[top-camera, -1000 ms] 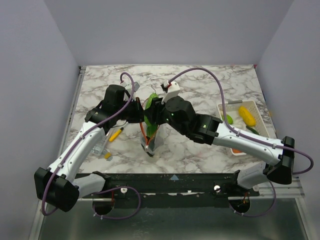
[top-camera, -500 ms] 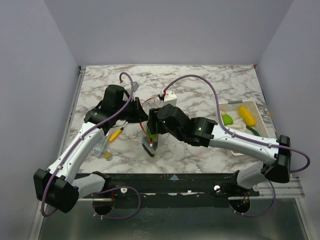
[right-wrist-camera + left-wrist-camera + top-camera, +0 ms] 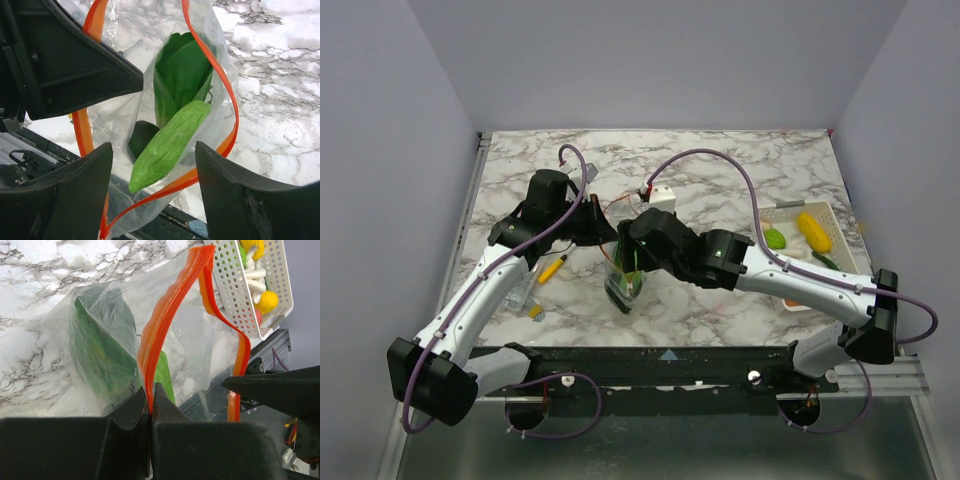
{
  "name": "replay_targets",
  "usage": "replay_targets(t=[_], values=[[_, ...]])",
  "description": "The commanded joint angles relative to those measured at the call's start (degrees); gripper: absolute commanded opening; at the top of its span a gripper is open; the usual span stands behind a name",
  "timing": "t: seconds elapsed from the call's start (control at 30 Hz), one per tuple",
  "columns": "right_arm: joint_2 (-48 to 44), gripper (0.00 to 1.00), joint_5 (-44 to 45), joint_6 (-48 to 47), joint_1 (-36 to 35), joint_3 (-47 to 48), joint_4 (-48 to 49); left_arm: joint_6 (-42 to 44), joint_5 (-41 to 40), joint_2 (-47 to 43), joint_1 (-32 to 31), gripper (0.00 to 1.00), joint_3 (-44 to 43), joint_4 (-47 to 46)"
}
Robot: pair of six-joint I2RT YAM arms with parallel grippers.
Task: Place the food in the zip-top bag and seal the zipper
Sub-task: Place the fake vegetable in the zipper food storage bag.
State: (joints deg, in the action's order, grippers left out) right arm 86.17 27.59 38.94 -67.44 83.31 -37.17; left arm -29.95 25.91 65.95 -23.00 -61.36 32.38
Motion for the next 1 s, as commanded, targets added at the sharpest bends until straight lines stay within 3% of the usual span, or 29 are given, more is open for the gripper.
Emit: replay_targets(t=[0.0, 0.2, 0.47, 0.7, 0.97], values=[[-1.57, 0.70, 1.51, 1.21, -0.34, 2.34, -2.75, 0.44, -0.65, -1.19, -0.29, 0.00, 0.11, -1.05], [-5.04, 0.64, 9.88, 3.02, -0.37, 4.44, -6.72, 0.34, -0.38, -1.00, -0.29, 0.00, 0.14, -1.03], [-13.20, 0.67, 22.66, 8.34, 3.65, 2.35, -15.35, 0.16, 0.07, -0.66, -0.29, 0.00, 0.21, -1.09], [-23.71, 0.71, 9.11, 7.63, 30.58, -9.40, -15.67, 0.15, 0.29, -0.30, -0.29, 0.00, 0.34, -1.18], [-26.31, 0.78, -9.39, 3.40, 61.85, -22.87, -17.69, 0.07, 0.84, -0.06, -0.29, 0.00, 0.25, -1.18]])
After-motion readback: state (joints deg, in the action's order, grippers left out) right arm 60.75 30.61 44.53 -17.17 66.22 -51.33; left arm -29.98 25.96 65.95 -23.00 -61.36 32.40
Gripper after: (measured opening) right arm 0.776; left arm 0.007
